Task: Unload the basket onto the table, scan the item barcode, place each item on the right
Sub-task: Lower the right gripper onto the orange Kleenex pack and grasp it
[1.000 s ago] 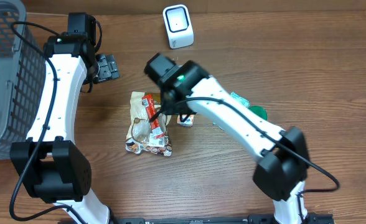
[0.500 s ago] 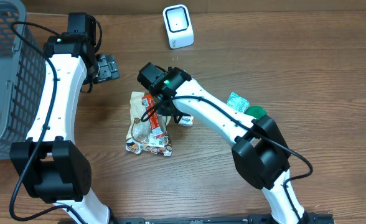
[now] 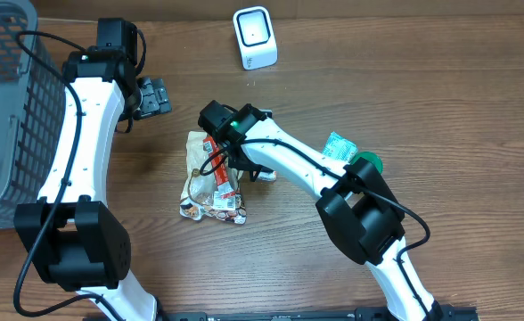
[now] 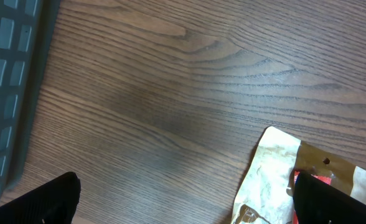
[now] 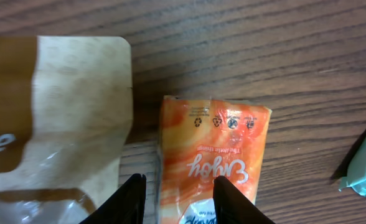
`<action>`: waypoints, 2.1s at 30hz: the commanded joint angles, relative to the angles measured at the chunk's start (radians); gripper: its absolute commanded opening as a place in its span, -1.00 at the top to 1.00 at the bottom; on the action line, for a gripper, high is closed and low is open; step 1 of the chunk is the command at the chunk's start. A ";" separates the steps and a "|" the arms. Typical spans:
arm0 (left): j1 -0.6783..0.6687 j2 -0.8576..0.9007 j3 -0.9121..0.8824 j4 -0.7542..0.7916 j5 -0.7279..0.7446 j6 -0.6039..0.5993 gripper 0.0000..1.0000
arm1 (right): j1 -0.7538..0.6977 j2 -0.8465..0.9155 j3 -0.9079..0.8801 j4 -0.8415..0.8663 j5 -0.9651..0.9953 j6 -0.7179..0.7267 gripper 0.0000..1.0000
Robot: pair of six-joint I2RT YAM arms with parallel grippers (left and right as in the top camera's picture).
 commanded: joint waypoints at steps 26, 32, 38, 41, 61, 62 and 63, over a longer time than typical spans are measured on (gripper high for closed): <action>-0.004 -0.018 0.016 -0.002 -0.010 0.023 -1.00 | -0.008 0.014 -0.006 -0.089 0.060 -0.240 0.38; -0.004 -0.018 0.016 -0.002 -0.010 0.023 -0.99 | -0.008 0.014 -0.007 -0.090 0.057 -0.244 0.37; -0.004 -0.018 0.016 -0.002 -0.010 0.023 -0.99 | -0.008 0.014 -0.007 -0.089 0.058 -0.244 0.37; -0.004 -0.018 0.016 -0.002 -0.010 0.023 -0.99 | -0.008 0.014 -0.007 -0.089 0.058 -0.244 0.37; -0.004 -0.018 0.016 -0.002 -0.010 0.023 -0.99 | -0.008 0.014 -0.007 -0.085 0.057 -0.243 0.35; -0.004 -0.018 0.016 -0.002 -0.010 0.023 -0.99 | -0.008 0.014 -0.007 -0.085 0.057 -0.243 0.35; -0.004 -0.018 0.016 -0.002 -0.010 0.023 -0.99 | -0.008 0.014 -0.007 -0.085 0.057 -0.243 0.35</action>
